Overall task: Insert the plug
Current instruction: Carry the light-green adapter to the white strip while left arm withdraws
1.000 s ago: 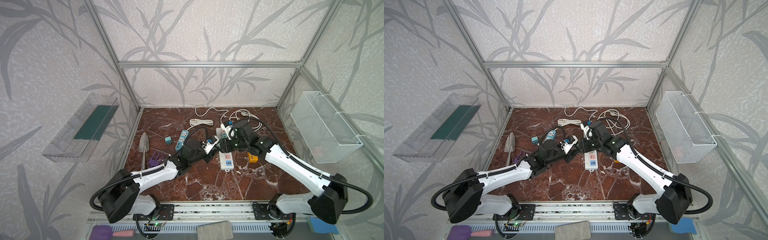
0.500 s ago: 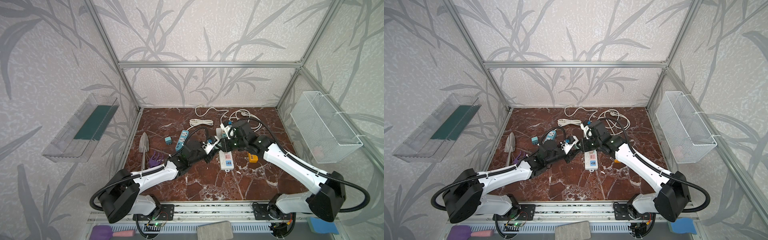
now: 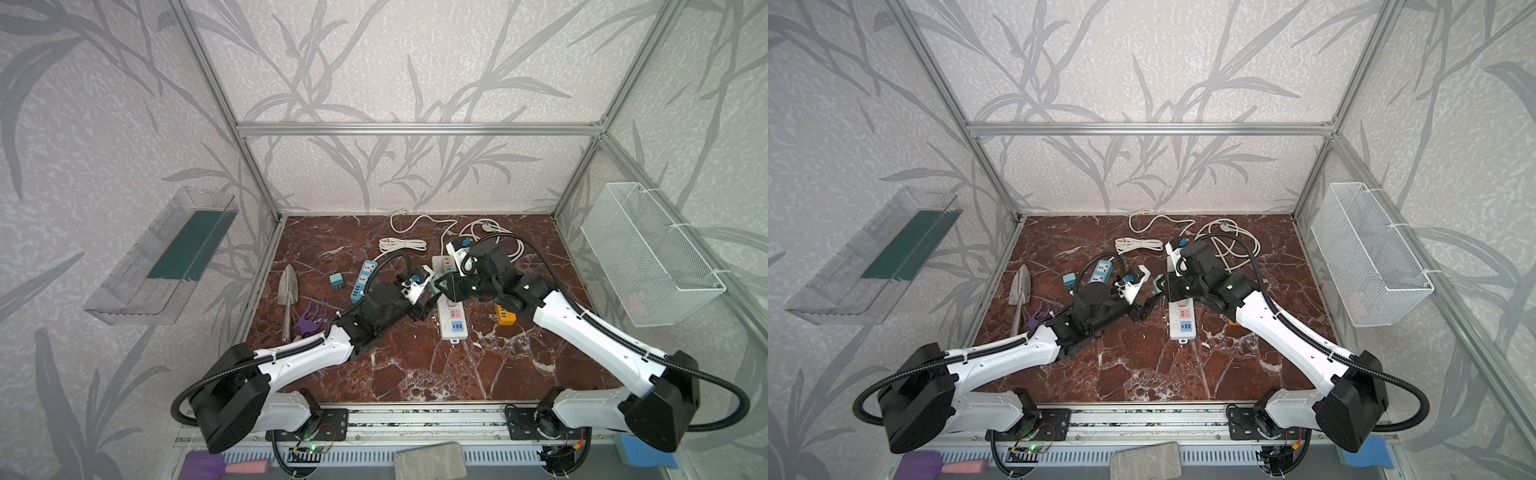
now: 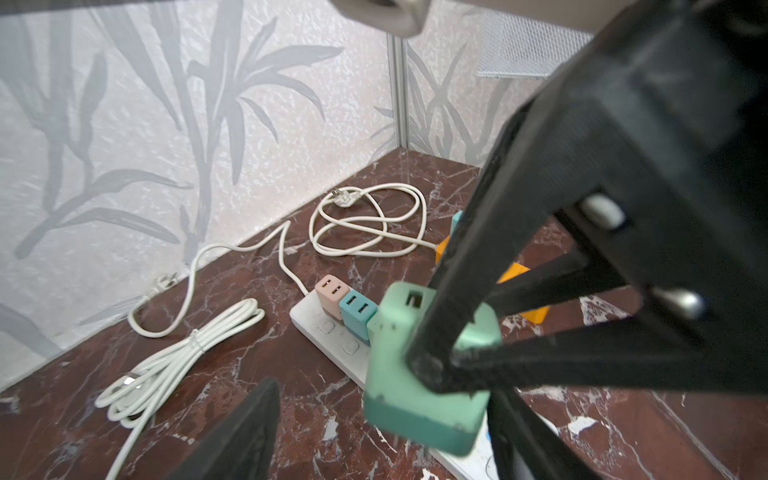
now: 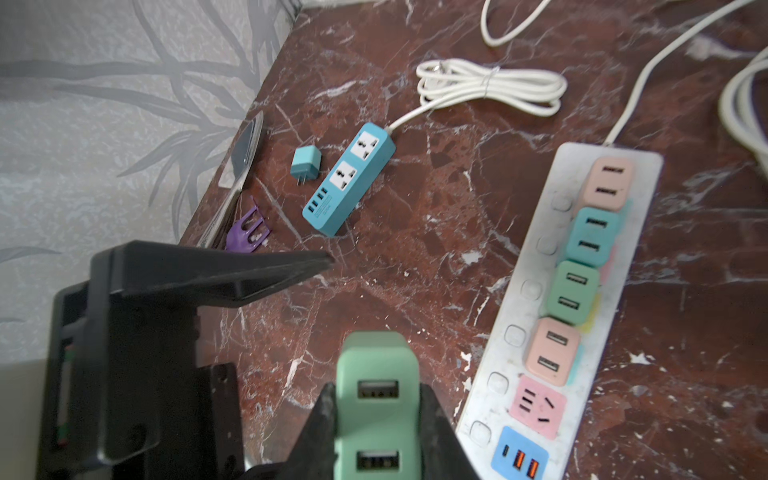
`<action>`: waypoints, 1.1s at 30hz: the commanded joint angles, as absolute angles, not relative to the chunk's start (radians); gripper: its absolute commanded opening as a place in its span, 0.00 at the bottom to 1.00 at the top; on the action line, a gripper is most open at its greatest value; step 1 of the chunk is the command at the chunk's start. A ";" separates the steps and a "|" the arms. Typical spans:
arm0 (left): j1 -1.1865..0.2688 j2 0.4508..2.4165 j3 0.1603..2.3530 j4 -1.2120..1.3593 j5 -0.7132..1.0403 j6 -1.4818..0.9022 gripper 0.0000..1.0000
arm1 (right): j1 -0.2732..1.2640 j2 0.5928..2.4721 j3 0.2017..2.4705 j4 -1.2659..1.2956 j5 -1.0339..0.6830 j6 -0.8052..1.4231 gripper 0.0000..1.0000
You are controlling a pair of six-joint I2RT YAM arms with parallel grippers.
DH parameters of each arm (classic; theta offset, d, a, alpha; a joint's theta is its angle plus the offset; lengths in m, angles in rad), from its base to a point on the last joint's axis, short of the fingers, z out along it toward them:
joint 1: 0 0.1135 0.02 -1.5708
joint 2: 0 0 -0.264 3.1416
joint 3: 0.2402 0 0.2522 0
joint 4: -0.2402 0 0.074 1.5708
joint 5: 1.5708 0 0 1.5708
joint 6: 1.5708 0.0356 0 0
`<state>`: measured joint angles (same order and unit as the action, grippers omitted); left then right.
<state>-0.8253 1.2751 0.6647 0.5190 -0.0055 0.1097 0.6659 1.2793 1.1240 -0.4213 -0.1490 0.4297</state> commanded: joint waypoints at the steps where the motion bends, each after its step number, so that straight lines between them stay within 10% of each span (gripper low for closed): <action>1: -0.815 1.214 0.630 0.643 -0.210 0.084 0.81 | 0.663 1.200 1.072 -0.434 -0.024 0.446 0.00; 11: -0.784 1.236 0.706 0.497 -0.893 -0.078 0.99 | 0.662 1.105 0.912 -0.396 0.092 0.480 0.00; 33: -0.666 1.303 0.845 0.075 -0.433 -0.474 0.97 | 0.671 1.226 0.724 -0.184 0.170 0.538 0.00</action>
